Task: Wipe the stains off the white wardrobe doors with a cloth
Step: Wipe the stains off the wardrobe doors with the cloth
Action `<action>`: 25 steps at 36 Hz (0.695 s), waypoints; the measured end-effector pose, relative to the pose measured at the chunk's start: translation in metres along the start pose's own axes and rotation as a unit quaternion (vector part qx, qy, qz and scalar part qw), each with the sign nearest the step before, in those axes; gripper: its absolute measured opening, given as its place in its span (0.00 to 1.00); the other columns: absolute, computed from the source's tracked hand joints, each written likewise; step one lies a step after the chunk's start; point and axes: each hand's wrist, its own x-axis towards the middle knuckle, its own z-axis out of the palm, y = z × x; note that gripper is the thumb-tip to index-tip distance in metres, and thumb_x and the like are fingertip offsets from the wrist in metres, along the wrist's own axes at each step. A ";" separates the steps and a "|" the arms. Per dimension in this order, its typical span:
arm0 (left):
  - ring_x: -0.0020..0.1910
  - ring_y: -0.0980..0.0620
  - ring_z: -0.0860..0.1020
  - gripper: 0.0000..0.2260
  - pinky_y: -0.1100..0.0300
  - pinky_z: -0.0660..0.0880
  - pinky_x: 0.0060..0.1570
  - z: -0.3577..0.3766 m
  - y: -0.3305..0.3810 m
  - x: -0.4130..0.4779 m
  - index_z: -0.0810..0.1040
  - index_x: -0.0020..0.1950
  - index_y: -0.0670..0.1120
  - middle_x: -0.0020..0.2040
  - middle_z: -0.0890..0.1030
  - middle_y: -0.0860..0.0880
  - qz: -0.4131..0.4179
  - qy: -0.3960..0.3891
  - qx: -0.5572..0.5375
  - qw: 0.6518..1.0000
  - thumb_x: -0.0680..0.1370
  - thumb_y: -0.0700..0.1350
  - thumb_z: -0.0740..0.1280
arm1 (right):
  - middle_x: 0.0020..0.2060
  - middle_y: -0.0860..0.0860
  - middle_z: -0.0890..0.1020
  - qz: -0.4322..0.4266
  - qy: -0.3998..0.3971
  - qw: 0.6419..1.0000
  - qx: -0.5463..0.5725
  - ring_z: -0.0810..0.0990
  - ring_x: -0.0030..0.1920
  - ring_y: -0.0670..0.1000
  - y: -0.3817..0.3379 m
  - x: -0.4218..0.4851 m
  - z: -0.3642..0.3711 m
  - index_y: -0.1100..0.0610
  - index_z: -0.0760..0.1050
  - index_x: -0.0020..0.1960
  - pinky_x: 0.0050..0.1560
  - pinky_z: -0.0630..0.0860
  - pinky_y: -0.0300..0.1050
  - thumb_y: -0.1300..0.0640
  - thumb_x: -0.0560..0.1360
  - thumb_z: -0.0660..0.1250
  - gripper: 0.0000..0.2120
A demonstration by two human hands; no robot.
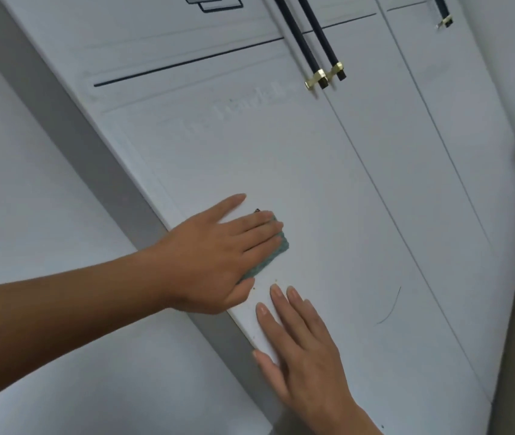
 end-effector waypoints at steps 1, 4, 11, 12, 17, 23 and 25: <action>0.80 0.45 0.65 0.30 0.36 0.54 0.79 -0.001 0.000 0.001 0.67 0.80 0.43 0.80 0.67 0.43 0.007 -0.003 0.001 1.000 0.82 0.56 0.53 | 0.79 0.52 0.65 0.001 -0.005 1.000 -0.006 0.62 0.79 0.56 0.000 0.000 -0.002 0.51 0.68 0.77 0.72 0.68 0.57 0.42 0.82 0.62 0.26; 0.79 0.45 0.66 0.30 0.34 0.55 0.78 -0.007 -0.018 0.004 0.67 0.80 0.42 0.79 0.68 0.43 -0.039 0.003 0.011 0.999 0.82 0.56 0.51 | 0.79 0.52 0.64 0.000 -0.017 1.000 -0.004 0.61 0.80 0.55 -0.002 0.003 -0.006 0.51 0.68 0.77 0.72 0.69 0.58 0.42 0.82 0.62 0.26; 0.80 0.41 0.63 0.31 0.35 0.55 0.78 -0.001 0.021 0.000 0.64 0.81 0.40 0.80 0.65 0.39 -0.072 0.011 0.004 0.997 0.82 0.55 0.52 | 0.80 0.53 0.62 -0.001 -0.024 1.000 -0.009 0.59 0.80 0.57 0.002 -0.027 -0.025 0.51 0.65 0.79 0.73 0.66 0.60 0.44 0.83 0.61 0.26; 0.80 0.41 0.63 0.31 0.35 0.55 0.78 0.003 0.034 -0.001 0.65 0.81 0.40 0.80 0.66 0.39 -0.057 0.012 -0.006 0.998 0.81 0.54 0.53 | 0.79 0.53 0.63 -0.002 -0.021 1.000 -0.011 0.60 0.80 0.58 0.006 -0.041 -0.029 0.52 0.66 0.78 0.72 0.67 0.61 0.44 0.82 0.62 0.27; 0.79 0.41 0.65 0.29 0.35 0.58 0.77 0.013 0.072 0.004 0.69 0.79 0.40 0.79 0.68 0.40 -0.064 0.006 -0.019 0.998 0.81 0.53 0.54 | 0.78 0.55 0.66 0.042 -0.015 0.998 -0.036 0.64 0.78 0.60 0.028 -0.114 -0.022 0.56 0.69 0.76 0.68 0.71 0.62 0.47 0.79 0.66 0.27; 0.80 0.44 0.64 0.30 0.36 0.57 0.78 0.011 0.072 0.006 0.66 0.81 0.42 0.81 0.66 0.42 -0.073 -0.015 0.004 0.997 0.82 0.55 0.50 | 0.80 0.55 0.63 0.075 0.005 0.997 -0.016 0.62 0.79 0.60 0.023 -0.158 0.026 0.56 0.63 0.79 0.71 0.66 0.61 0.55 0.78 0.64 0.30; 0.80 0.44 0.64 0.31 0.36 0.57 0.78 0.009 0.071 0.008 0.65 0.81 0.42 0.81 0.65 0.43 -0.076 -0.022 0.012 0.997 0.82 0.56 0.50 | 0.80 0.55 0.63 0.081 0.016 0.997 -0.001 0.62 0.79 0.60 0.025 -0.158 0.030 0.55 0.63 0.79 0.74 0.64 0.60 0.54 0.80 0.63 0.29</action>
